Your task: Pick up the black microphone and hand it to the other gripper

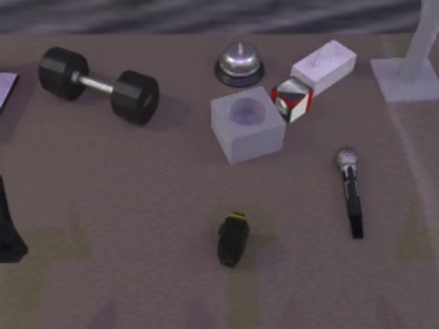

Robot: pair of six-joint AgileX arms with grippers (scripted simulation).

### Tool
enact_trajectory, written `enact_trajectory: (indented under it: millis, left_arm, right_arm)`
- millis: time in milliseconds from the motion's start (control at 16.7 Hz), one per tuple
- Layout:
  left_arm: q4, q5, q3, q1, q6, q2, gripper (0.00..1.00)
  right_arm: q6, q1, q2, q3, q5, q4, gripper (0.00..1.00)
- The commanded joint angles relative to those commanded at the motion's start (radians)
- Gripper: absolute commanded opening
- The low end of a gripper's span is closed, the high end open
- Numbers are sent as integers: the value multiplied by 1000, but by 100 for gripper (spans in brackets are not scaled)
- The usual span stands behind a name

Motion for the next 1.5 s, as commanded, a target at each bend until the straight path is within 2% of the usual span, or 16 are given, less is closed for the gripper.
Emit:
enact_trajectory:
  millis: [240, 480, 1260, 1500]
  left_arm:
    - [0, 0, 0, 0, 0, 0, 100]
    - [0, 0, 0, 0, 0, 0, 100]
    - [0, 0, 0, 0, 0, 0, 100]
    - [0, 0, 0, 0, 0, 0, 100]
  right_arm:
    - [9, 12, 31, 30, -3, -19, 100]
    - [56, 63, 221, 191, -5, -126, 100]
    - [320, 294, 1497, 1072, 31, -726, 100]
    - [381, 352, 1801, 1279, 35, -866, 100]
